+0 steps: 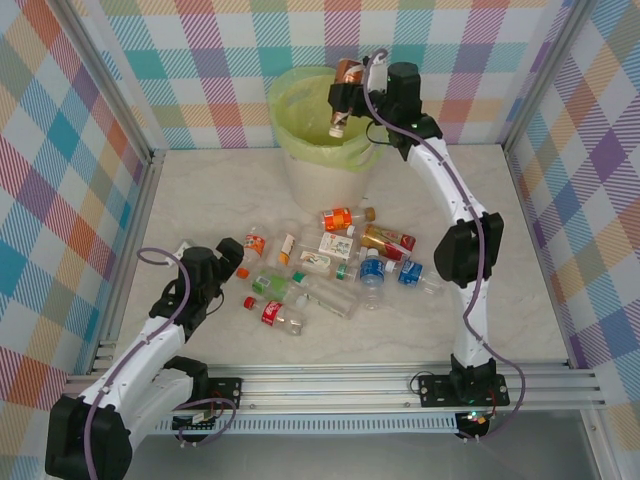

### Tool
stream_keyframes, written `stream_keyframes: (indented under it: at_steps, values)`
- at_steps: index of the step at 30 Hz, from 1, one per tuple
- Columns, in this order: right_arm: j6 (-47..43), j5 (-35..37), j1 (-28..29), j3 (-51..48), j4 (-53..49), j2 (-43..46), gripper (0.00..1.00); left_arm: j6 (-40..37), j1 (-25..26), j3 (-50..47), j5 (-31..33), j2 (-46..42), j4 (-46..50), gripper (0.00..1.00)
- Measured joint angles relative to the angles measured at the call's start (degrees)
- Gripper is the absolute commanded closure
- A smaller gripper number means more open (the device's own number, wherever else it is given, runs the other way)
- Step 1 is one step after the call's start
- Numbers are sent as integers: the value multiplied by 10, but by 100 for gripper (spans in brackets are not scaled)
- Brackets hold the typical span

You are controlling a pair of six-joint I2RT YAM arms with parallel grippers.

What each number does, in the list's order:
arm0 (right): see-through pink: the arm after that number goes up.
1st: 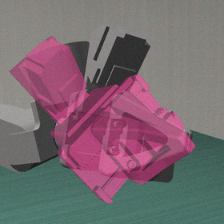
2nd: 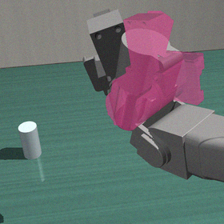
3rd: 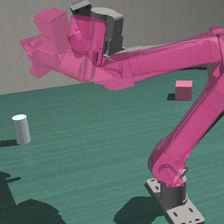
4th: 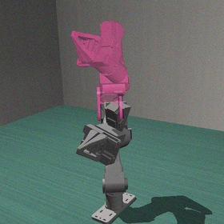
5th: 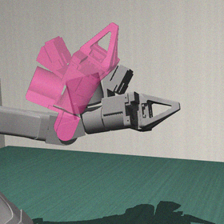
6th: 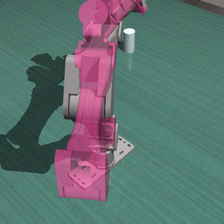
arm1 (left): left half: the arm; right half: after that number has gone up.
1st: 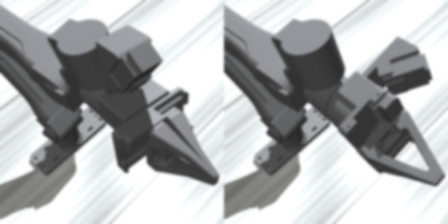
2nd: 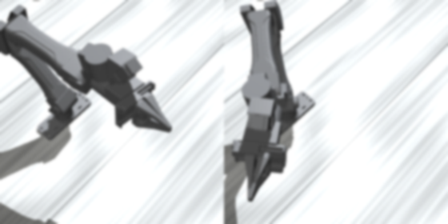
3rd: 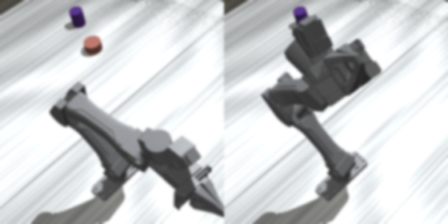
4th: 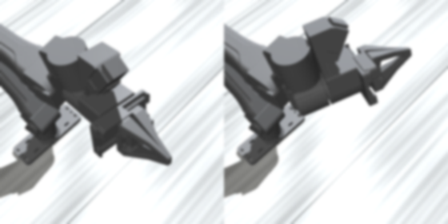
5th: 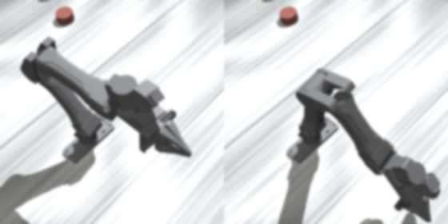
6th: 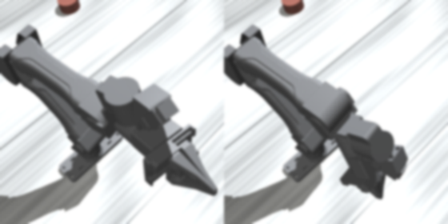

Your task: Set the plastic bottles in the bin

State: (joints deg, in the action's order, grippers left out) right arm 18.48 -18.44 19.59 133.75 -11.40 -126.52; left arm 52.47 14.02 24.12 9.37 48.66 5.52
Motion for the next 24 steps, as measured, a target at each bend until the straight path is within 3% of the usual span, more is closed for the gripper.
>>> stream_keyframes:
  at_steps: [8, 13, 15, 24]
  values:
    - [-34, 1, -1, 2, -41, 4, 15, -6, -12, -8, -21, -2, 10, 0]
    - [-56, 6, -1, -49, -68, 60, 8, -35, -17, -5, -47, 11, 11, 0]
    - [-59, 10, -1, -104, -65, 112, 0, -50, -19, 8, -62, 35, 22, 0]
    - [-43, 65, -1, -431, 29, 388, 0, -146, -17, 156, -123, 218, 60, 2]
